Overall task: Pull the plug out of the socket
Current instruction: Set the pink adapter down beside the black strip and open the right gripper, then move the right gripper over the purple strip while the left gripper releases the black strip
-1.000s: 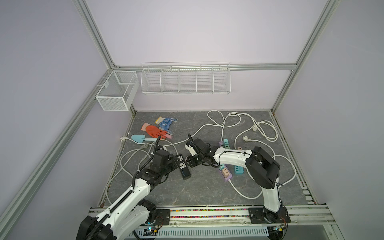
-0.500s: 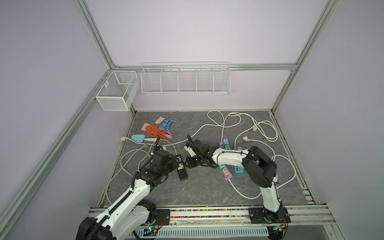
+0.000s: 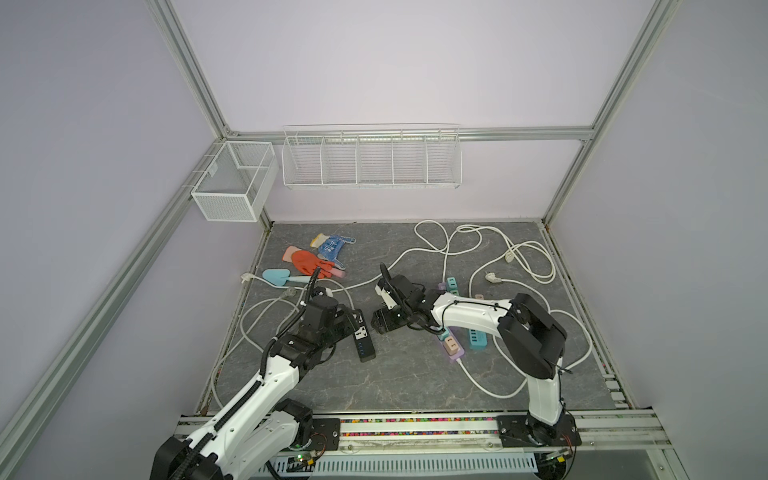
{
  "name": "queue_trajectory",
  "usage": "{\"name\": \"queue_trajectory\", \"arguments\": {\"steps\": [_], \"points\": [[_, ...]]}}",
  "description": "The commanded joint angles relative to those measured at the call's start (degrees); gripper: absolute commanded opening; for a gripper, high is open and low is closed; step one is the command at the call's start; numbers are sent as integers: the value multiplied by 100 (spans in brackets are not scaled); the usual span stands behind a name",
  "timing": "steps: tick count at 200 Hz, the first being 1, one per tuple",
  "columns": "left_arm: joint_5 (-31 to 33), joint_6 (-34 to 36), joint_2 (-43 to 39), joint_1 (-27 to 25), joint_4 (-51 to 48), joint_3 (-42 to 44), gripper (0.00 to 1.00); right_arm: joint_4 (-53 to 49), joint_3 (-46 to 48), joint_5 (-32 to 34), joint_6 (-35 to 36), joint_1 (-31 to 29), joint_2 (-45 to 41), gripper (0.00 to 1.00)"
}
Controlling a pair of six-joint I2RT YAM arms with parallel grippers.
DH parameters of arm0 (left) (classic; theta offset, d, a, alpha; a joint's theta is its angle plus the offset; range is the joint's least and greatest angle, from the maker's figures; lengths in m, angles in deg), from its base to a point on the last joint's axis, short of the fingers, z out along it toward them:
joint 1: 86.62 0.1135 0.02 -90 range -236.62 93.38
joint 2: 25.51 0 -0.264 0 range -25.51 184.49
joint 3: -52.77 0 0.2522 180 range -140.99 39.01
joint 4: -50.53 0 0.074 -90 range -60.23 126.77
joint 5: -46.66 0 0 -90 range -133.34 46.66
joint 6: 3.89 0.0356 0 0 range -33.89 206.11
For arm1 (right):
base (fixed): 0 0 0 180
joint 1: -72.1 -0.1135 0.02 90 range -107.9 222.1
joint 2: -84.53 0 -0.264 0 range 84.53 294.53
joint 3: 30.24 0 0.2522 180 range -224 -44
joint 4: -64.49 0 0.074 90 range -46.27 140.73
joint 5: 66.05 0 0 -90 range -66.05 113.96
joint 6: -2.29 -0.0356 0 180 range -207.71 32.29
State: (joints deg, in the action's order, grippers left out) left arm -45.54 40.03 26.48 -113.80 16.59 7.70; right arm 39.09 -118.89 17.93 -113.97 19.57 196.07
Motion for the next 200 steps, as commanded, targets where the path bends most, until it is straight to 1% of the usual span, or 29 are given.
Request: {"name": "queue_trajectory", "arguments": {"steps": [1,22,39,71,100,127,166,200], "points": [[42,61,-168,-33,-201,-167,53,-173,213,395,290,50,-589,78],[24,63,-296,-38,-185,-108,63,-299,368,692,504,50,-1006,83],[-27,-6,-383,-33,-131,-70,71,-360,537,927,664,50,-1405,91],[-155,-138,-446,-33,54,-17,80,-371,940,1170,933,55,-2087,100],[-334,-363,-372,-126,520,77,81,-725,1224,1560,897,79,-2644,93],[-215,-484,-190,-464,672,31,80,-1029,1572,1784,743,132,-3202,89],[-73,-697,192,-1043,1080,37,78,-1764,1749,2150,495,197,-3620,89],[-9,-815,737,-1548,1601,-36,77,-2204,1964,2390,244,256,-3930,89]]}}
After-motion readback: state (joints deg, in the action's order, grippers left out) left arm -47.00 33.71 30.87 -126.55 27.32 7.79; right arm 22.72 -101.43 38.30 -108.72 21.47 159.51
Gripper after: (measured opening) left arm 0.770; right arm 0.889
